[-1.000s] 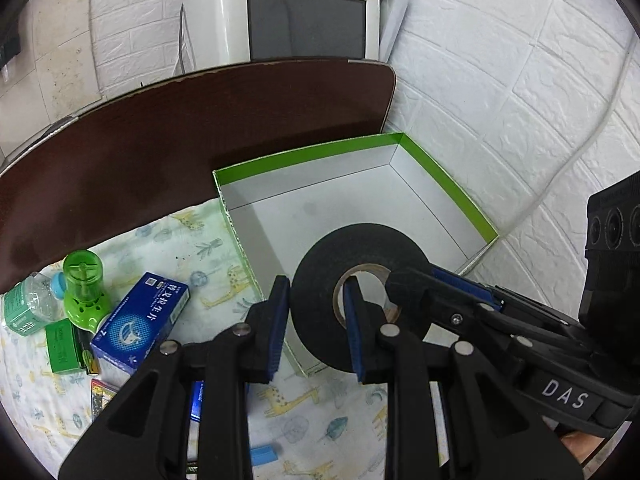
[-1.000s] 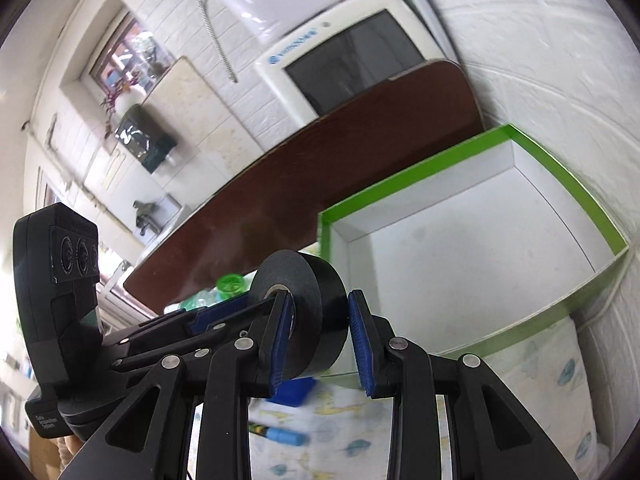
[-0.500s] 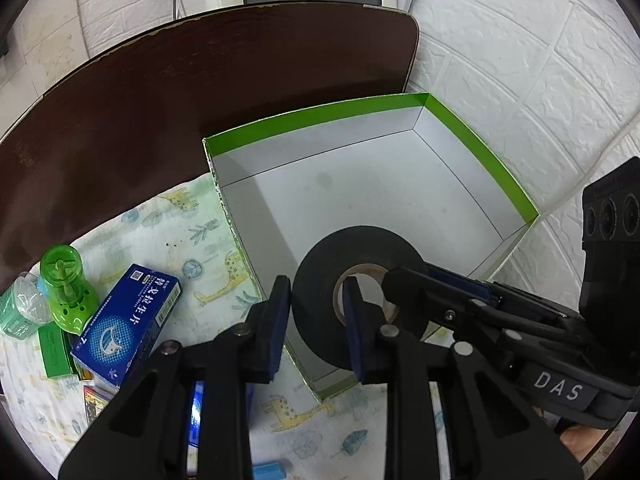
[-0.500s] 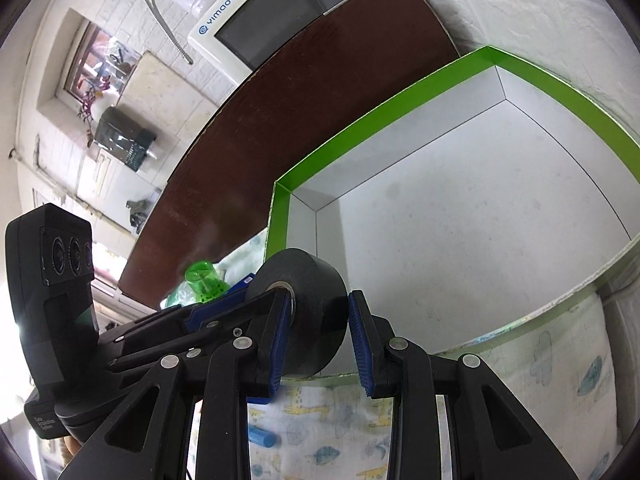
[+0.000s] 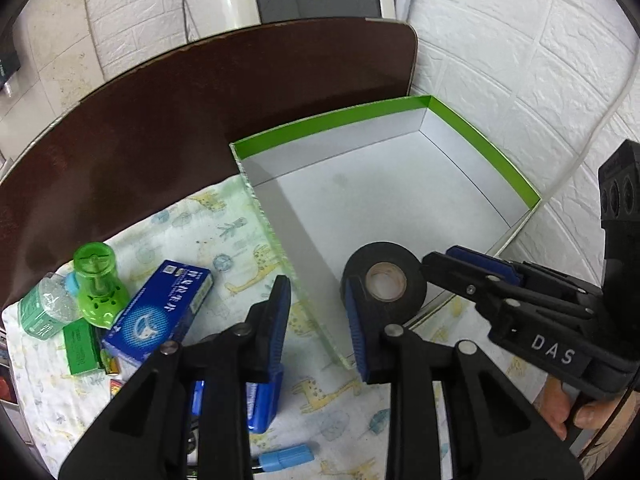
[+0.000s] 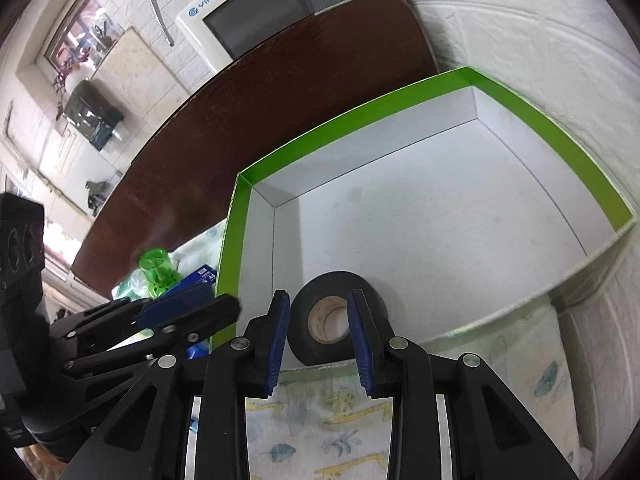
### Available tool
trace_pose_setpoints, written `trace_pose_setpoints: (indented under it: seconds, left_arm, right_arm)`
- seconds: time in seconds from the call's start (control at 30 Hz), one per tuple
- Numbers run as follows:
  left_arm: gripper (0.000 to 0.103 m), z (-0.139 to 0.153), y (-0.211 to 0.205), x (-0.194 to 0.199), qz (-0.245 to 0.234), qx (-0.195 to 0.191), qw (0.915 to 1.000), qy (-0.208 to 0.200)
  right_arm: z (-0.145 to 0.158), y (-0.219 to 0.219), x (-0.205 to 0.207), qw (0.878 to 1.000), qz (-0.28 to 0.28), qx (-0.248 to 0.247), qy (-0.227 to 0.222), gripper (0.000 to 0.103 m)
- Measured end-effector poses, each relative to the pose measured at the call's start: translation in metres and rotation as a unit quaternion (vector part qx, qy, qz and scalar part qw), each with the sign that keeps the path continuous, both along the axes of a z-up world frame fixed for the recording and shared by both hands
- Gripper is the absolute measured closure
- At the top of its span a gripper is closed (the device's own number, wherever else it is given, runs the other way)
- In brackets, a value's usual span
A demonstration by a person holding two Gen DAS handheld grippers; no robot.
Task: Organize rigid objects
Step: 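Open the right gripper to drop the tape in the box, then grasp the red-and-blue playing card box with the right gripper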
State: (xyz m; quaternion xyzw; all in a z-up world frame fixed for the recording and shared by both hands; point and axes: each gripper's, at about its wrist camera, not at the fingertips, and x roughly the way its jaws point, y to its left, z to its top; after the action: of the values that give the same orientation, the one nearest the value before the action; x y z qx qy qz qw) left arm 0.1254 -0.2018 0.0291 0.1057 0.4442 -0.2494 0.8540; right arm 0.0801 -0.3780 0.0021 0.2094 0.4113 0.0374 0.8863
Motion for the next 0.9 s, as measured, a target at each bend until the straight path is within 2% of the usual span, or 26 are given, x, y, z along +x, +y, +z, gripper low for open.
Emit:
trace_pose_setpoints:
  seconds: [0.07,0.1,0.17,0.2,0.23,0.3,0.43,0.57,0.67,0.77,0.9]
  left_arm:
    - [0.073,0.013,0.020,-0.002,0.015,-0.015,0.9997,-0.013]
    - [0.067,0.021,0.031,-0.004,0.024,-0.021,0.9992,-0.023]
    - [0.050,0.038,0.054,-0.010,0.050,-0.026,0.9969,-0.054]
    - [0.039,0.047,0.065,-0.013,0.063,-0.024,0.9950,-0.073]
    - [0.035,0.055,0.077,-0.018,0.077,-0.022,0.9925,-0.093]
    - [0.035,0.066,0.099,-0.026,0.094,-0.021,0.9887,-0.115]
    - [0.035,0.068,0.145,-0.036,0.131,-0.032,0.9849,-0.109]
    - [0.035,0.044,0.176,-0.051,0.148,-0.024,0.9847,-0.088]
    - [0.035,0.008,0.187,-0.060,0.149,0.005,0.9872,-0.058]
    - [0.035,-0.032,0.196,-0.062,0.162,0.039,0.9857,-0.024]
    - [0.035,-0.064,0.201,-0.057,0.162,0.029,0.9860,0.023]
  right_arm:
    - [0.006,0.003,-0.007,1.000,0.002,-0.002,-0.007,0.071]
    - [0.009,0.006,-0.010,1.000,0.005,-0.004,-0.011,0.071]
    - [0.017,0.014,-0.015,1.000,0.012,-0.008,-0.021,0.071]
    - [0.022,0.019,-0.017,0.999,0.017,-0.011,-0.026,0.071]
    - [0.027,0.026,-0.018,0.999,0.025,-0.013,-0.032,0.071]
    - [0.037,0.043,-0.021,0.998,0.048,-0.019,-0.042,0.071]
    - [0.048,0.090,-0.025,0.992,0.110,-0.035,-0.055,0.071]
    - [0.041,0.137,-0.023,0.984,0.163,-0.053,-0.042,0.070]
    - [0.028,0.163,-0.020,0.981,0.183,-0.054,-0.022,0.069]
    - [0.014,0.182,-0.018,0.980,0.194,-0.052,-0.002,0.069]
    - [-0.002,0.197,-0.022,0.978,0.202,-0.054,0.022,0.069]
